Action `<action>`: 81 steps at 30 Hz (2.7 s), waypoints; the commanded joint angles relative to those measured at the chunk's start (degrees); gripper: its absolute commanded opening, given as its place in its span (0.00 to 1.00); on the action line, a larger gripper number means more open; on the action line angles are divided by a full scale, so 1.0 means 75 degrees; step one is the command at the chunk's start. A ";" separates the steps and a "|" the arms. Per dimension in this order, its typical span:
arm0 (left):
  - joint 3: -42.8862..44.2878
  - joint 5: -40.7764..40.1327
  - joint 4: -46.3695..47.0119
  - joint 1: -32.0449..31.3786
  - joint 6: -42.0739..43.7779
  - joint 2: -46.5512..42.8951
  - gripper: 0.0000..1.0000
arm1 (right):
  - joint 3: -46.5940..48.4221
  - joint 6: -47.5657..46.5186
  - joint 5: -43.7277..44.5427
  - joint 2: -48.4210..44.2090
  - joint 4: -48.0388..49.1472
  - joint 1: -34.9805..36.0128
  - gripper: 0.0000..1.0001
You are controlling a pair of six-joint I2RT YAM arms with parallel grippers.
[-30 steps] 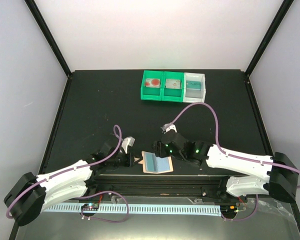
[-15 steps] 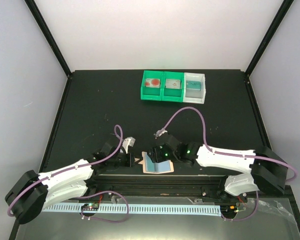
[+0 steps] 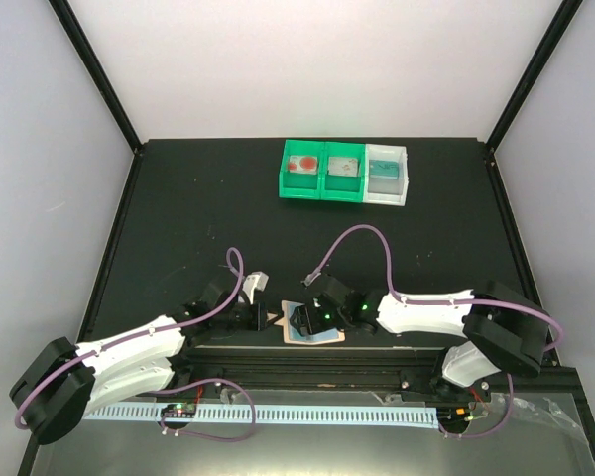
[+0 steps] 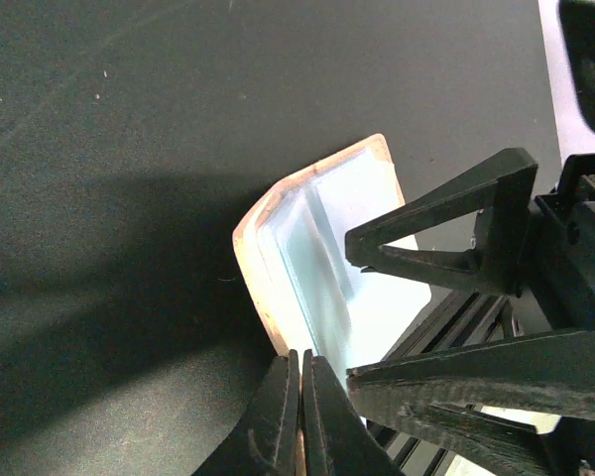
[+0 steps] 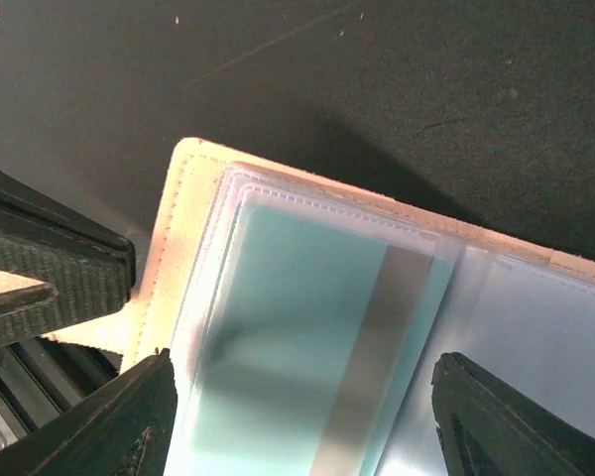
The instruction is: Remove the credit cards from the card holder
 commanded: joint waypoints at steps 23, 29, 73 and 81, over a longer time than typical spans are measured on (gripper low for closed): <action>0.0295 -0.0059 -0.0189 -0.0041 0.0086 -0.0230 0.02 | 0.0125 0.0028 0.1337 -0.0133 -0.1213 -0.0012 0.67; 0.0348 -0.0210 -0.0300 -0.0042 0.0218 -0.0069 0.01 | -0.0080 0.0056 0.1221 -0.0253 -0.0785 -0.0014 0.51; 0.0332 -0.0165 0.0687 -0.0029 -0.0520 0.0087 0.57 | -0.1223 0.0709 0.0789 0.0782 0.1096 -0.0012 0.04; 0.0260 0.0092 0.1521 -0.0029 -0.0728 0.1030 0.59 | -0.1236 0.0707 0.0824 0.0744 0.1073 -0.0014 0.04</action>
